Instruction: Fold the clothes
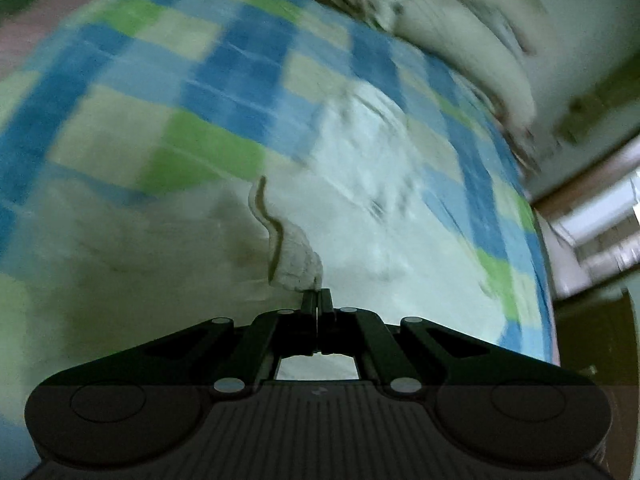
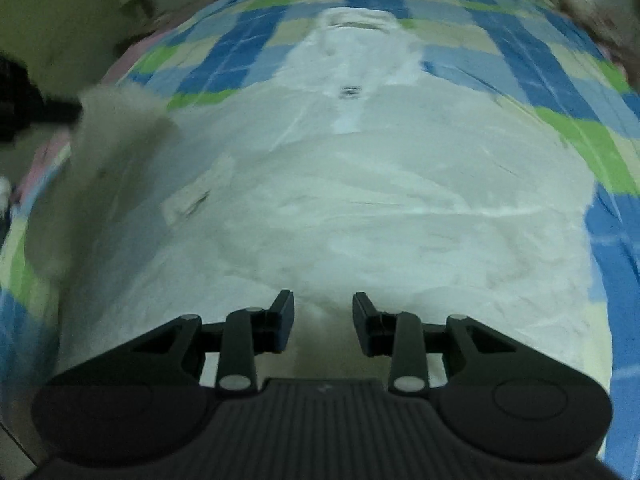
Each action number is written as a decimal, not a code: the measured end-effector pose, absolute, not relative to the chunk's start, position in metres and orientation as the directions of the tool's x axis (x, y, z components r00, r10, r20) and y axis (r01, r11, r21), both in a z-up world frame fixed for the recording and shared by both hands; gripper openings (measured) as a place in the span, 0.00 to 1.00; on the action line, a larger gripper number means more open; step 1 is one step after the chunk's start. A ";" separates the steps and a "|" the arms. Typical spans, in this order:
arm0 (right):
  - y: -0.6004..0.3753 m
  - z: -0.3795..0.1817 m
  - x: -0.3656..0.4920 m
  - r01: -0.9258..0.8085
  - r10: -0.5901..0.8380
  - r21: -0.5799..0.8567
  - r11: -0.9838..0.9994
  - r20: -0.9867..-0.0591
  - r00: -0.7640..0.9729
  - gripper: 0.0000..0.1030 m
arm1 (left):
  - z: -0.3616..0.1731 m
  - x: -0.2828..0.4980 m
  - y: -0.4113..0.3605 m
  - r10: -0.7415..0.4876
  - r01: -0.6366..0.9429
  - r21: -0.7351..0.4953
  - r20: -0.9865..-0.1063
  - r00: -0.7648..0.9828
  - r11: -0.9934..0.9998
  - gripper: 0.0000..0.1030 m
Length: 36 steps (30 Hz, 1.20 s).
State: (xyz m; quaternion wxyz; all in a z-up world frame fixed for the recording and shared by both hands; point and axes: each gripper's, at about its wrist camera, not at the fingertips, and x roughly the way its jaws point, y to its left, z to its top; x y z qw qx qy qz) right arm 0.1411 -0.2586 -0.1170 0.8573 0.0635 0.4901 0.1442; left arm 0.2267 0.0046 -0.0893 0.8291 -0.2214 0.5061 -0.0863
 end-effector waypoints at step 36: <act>-0.322 -0.143 0.223 -0.081 0.305 0.303 0.949 -0.828 0.471 0.52 | -0.146 0.221 -0.096 -0.421 0.144 -0.396 -0.837 0.349 0.907 0.70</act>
